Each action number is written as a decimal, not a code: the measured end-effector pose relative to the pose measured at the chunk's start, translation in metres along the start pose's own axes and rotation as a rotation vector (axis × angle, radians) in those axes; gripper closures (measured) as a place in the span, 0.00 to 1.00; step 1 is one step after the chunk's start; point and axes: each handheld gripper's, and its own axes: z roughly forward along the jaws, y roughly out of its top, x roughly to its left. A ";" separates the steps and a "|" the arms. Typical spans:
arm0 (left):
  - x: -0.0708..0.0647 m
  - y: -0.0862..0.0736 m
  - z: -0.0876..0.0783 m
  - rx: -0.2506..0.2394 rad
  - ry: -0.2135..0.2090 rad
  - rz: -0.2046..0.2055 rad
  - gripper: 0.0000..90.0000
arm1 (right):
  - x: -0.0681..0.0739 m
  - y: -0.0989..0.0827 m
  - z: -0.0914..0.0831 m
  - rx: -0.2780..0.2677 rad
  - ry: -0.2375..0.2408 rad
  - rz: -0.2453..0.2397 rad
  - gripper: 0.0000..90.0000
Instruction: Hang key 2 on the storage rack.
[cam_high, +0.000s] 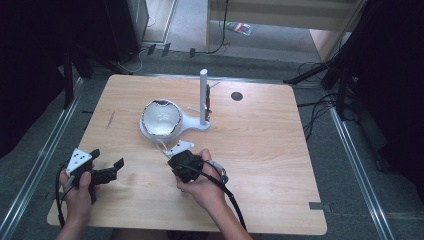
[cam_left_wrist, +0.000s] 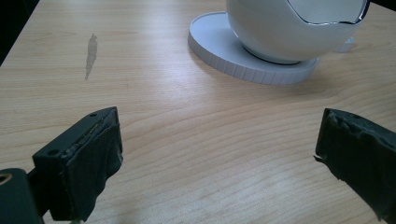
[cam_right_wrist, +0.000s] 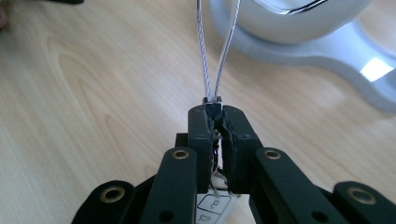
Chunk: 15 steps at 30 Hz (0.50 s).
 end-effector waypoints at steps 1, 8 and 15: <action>0.000 0.000 0.000 0.000 0.000 0.000 0.01 | -0.001 0.000 -0.002 -0.009 -0.010 0.000 0.93; 0.000 0.000 0.000 -0.001 0.000 -0.002 0.01 | -0.006 0.001 -0.011 -0.048 -0.030 0.017 0.93; 0.000 0.000 0.000 0.000 0.001 0.001 0.01 | -0.012 0.001 -0.020 -0.084 -0.051 0.032 0.93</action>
